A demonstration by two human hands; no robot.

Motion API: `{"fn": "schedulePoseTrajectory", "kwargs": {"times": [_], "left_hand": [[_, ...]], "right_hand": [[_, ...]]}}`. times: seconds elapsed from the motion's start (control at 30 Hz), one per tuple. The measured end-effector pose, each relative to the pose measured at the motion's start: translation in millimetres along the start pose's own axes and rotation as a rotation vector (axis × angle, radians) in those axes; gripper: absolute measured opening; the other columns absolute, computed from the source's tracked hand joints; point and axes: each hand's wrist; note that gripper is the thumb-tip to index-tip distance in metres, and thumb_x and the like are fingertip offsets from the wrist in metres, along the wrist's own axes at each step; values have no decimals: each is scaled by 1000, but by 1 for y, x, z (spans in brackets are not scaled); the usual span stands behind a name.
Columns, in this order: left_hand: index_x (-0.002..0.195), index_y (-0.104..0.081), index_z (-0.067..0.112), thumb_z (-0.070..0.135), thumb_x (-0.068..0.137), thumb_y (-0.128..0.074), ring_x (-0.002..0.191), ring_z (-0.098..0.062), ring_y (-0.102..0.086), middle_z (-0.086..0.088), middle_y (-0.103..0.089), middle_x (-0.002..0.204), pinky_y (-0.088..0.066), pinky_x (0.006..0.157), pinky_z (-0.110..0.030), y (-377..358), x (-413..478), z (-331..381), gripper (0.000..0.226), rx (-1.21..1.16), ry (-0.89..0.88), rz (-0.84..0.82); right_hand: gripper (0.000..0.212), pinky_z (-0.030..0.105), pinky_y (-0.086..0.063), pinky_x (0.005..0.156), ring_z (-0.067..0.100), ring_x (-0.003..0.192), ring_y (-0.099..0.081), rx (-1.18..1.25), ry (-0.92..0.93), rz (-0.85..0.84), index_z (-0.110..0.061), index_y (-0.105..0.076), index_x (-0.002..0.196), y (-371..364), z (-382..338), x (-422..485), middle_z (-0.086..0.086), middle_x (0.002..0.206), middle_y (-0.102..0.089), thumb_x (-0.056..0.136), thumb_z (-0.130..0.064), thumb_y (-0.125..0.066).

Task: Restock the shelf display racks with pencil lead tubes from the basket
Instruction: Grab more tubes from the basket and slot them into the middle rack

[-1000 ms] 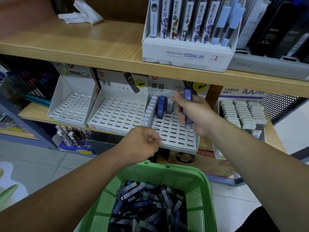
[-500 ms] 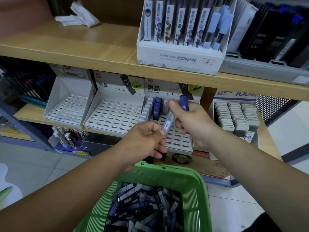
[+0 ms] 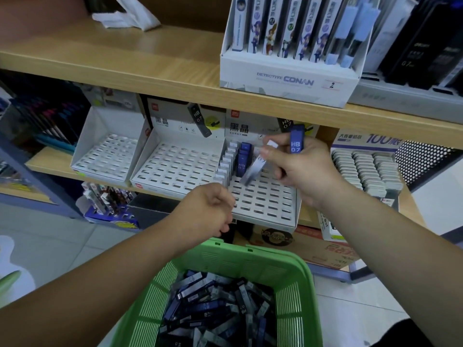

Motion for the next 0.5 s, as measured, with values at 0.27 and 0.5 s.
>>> {"fn": "schedulePoseTrajectory", "kwargs": {"times": [0.27, 0.5], "left_hand": [[90, -69, 27, 18, 98, -66, 79, -16, -72, 9, -68, 78, -53, 57, -18, -4, 9, -16, 13, 235, -138, 15], [91, -69, 29, 15, 98, -66, 72, 1, -66, 10, -69, 80, -44, 59, -9, 1, 16, -20, 17, 255, -149, 29]], "right_hand": [[23, 45, -62, 69, 21, 68, -66, -349, 151, 218, -29, -67, 82, 2, 26, 26, -7, 79, -67, 85, -11, -82], [19, 33, -56, 83, 12, 82, -65, -365, 166, 180, -26, -68, 86, -9, 25, 32, -10, 87, -68, 86, -12, -81]]}}
Point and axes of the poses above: each hand's wrist, its own x-axis towards the middle knuckle, its own y-axis out of the back of the hand, z = x × y
